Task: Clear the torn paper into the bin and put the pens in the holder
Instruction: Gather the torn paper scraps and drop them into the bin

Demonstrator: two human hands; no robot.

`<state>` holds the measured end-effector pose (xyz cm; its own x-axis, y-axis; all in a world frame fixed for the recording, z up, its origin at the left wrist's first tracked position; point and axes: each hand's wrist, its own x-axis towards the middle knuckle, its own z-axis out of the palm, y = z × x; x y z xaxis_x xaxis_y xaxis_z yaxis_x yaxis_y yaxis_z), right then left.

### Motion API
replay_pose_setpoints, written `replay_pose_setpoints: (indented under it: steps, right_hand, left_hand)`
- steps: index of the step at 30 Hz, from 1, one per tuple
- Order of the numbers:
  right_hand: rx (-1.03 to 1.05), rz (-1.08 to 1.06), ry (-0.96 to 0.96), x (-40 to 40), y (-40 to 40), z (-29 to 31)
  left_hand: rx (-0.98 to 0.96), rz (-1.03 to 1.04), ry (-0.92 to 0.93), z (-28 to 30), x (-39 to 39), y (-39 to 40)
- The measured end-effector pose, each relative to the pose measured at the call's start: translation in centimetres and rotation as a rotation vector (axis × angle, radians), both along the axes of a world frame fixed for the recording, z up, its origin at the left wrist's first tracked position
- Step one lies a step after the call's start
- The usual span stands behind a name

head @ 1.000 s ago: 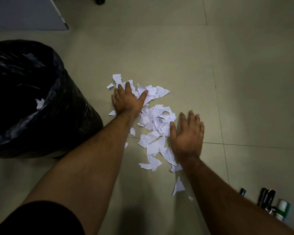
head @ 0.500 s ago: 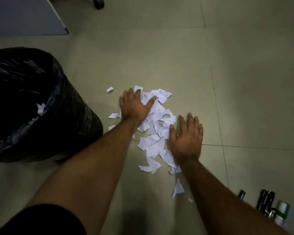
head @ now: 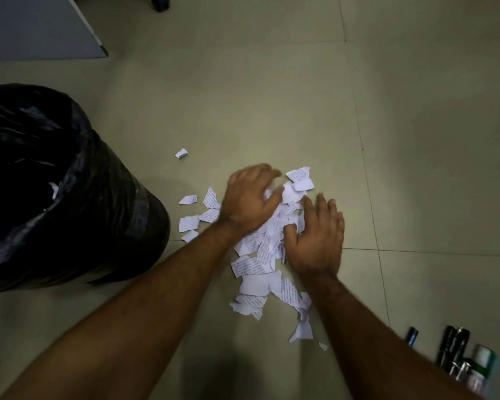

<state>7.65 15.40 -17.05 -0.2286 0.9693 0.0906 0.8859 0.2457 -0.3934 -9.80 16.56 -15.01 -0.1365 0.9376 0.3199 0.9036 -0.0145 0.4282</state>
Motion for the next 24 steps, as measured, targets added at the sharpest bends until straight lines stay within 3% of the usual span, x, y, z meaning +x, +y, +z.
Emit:
replay_pose_setpoints:
  steps: [2, 5, 8, 10, 14, 16, 19, 22, 24]
  right_hand:
    - [-0.011, 0.007, -0.018, -0.2, 0.0, 0.1]
    - [-0.013, 0.017, -0.04, -0.1, -0.1, 0.1]
    - [-0.023, 0.034, -0.061, 0.0, -0.2, 0.1]
    - [-0.03, 0.03, -0.064, 0.0, -0.2, 0.1]
    - [-0.047, 0.035, -0.058, -0.1, -0.1, 0.3]
    - [-0.044, 0.044, -0.068, 0.0, -0.1, 0.4]
    - [-0.042, 0.049, -0.056, 0.0, -0.1, 0.3]
    - [-0.046, 0.046, 0.005, 0.1, -0.1, 0.5]
    - [-0.028, 0.061, 0.06, 0.4, -0.2, 0.6]
  left_hand:
    - [0.02, 0.256, 0.096, 0.1, -2.4, 1.0]
    - [-0.095, 0.626, 0.189, -0.6, -5.9, 2.3]
    - [-0.365, 0.735, 0.095, -1.7, -8.0, 2.3]
    - [-0.382, 0.634, 0.038, -2.0, -7.1, 1.6]
    - [-0.155, 0.32, 0.01, -1.7, -1.4, -2.2]
    - [-0.166, 0.299, 0.023, -1.1, -0.1, -2.9]
    - [-0.268, 0.299, 0.014, -0.4, 0.0, -1.1]
    - [-0.476, 0.022, 0.088, 0.3, 0.9, 1.0]
    - [-0.494, -0.095, 0.086, 1.0, 1.9, 0.4]
